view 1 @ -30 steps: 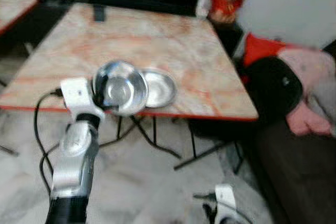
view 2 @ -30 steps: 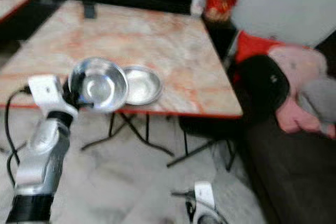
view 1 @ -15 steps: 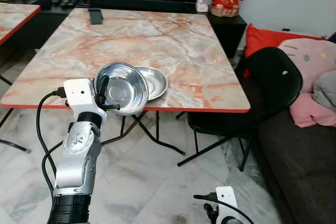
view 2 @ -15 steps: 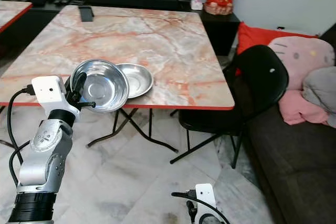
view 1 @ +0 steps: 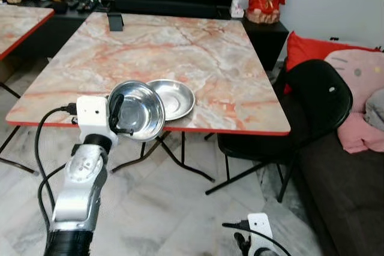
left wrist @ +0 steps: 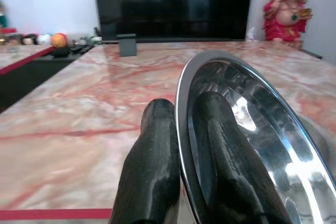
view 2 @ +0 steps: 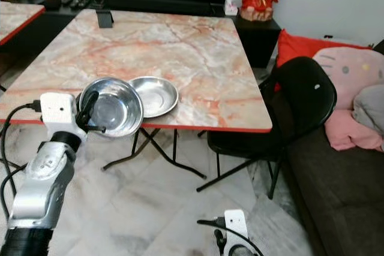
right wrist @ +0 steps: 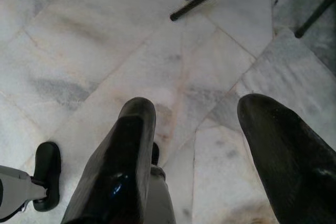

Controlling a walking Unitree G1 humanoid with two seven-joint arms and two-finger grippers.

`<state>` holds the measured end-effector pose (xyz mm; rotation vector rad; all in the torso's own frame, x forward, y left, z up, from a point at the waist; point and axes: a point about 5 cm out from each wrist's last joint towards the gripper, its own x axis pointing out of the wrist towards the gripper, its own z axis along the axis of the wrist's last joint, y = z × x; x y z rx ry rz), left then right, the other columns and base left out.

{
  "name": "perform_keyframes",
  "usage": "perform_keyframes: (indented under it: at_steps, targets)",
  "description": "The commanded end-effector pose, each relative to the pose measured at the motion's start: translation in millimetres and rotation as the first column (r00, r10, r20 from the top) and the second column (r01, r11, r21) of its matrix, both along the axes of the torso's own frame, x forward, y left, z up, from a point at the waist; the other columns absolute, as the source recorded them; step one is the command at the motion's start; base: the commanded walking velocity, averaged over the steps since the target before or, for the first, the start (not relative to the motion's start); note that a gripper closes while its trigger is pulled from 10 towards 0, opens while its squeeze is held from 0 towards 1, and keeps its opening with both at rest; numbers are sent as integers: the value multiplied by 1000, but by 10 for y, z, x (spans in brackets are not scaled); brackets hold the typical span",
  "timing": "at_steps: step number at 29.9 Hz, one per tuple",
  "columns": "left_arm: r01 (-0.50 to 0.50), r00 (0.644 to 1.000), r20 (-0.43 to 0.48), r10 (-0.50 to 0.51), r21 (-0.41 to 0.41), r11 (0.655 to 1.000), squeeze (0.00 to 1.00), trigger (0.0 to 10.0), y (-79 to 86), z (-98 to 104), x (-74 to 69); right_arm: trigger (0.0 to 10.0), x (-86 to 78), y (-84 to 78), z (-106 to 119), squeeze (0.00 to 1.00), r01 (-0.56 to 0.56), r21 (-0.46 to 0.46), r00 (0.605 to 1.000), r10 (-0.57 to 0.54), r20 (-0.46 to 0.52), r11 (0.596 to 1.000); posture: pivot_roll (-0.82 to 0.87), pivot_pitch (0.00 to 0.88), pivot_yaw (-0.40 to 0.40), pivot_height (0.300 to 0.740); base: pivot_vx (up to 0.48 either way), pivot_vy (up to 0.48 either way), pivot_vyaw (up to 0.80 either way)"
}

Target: Setting the table

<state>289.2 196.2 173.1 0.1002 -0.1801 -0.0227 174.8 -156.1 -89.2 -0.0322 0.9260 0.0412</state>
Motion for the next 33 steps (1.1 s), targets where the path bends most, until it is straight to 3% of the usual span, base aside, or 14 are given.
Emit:
perform_keyframes:
  at_steps: [1, 7, 10, 33]
  targets:
    - [1, 1000, 15, -1, -18, 1000, 0, 10000, 54, 47, -56, 10000, 25, -30, 13, 0, 4, -8, 1000, -4, 8, 1000, 77, 0, -103, 740, 296, 0, 0]
    - [6, 1000, 8, -5, -82, 997, 0, 10000, 110, 29, -108, 10000, 24, -37, 13, 0, 1, -11, 1000, -1, 8, 1000, 85, 0, -104, 740, 316, 0, 0]
    - [38, 999, 20, -36, -126, 991, 0, 10000, 34, 50, -75, 10000, 24, -35, 13, 0, -2, -10, 1000, 2, 8, 1000, 80, 0, -104, 740, 334, 0, 0]
    - [79, 996, 41, -73, -183, 980, 0, 10000, -129, 103, -4, 10000, 34, -35, 18, 0, 7, -8, 1000, -7, 11, 1000, 74, 0, -106, 740, 350, 0, 0]
